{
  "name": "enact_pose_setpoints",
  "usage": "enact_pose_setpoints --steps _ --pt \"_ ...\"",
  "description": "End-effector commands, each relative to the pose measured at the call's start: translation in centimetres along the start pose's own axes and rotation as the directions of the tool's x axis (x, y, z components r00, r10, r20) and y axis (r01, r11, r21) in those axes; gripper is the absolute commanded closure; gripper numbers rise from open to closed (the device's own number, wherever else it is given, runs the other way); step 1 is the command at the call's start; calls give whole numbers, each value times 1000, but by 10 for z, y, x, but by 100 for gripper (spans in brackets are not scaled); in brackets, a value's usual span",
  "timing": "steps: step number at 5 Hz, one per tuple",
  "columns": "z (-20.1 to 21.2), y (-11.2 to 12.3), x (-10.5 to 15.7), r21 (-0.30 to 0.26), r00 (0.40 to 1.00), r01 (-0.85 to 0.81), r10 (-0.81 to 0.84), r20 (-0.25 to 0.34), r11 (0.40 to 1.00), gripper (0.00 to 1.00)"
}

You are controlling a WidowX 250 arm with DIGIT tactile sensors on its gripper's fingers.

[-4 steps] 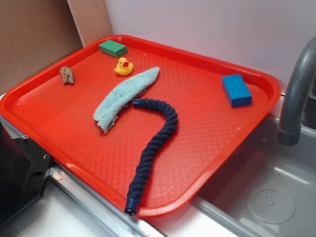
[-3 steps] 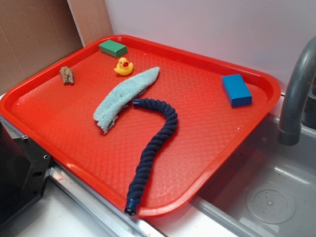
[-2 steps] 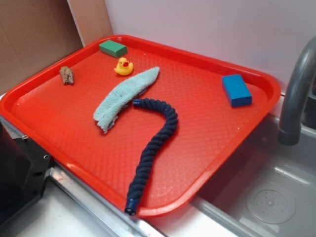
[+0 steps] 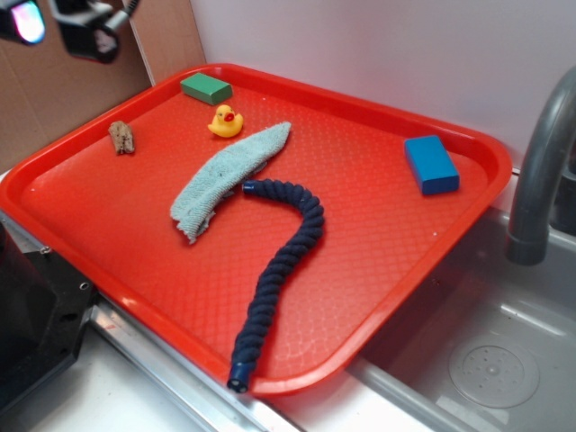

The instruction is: Grab the wood chip.

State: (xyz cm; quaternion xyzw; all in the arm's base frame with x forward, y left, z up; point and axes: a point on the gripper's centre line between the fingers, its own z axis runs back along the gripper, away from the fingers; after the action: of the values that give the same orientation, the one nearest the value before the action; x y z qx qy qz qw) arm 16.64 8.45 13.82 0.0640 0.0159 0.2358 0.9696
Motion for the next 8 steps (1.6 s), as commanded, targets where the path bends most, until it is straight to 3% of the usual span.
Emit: enact_pose_setpoints --steps 1,2,4,5,6,8 --pt "-53 28 45 -70 860 -452 455 230 889 0" --pt "-70 25 60 -156 838 -475 499 221 866 0" --pt "-120 21 75 -156 874 -457 475 103 875 0" --pt "-130 28 77 -148 873 -465 480 85 873 0" --pt "-129 20 79 -134 887 -437 450 100 890 100" --pt "-79 2 63 -176 943 -273 299 143 946 100"
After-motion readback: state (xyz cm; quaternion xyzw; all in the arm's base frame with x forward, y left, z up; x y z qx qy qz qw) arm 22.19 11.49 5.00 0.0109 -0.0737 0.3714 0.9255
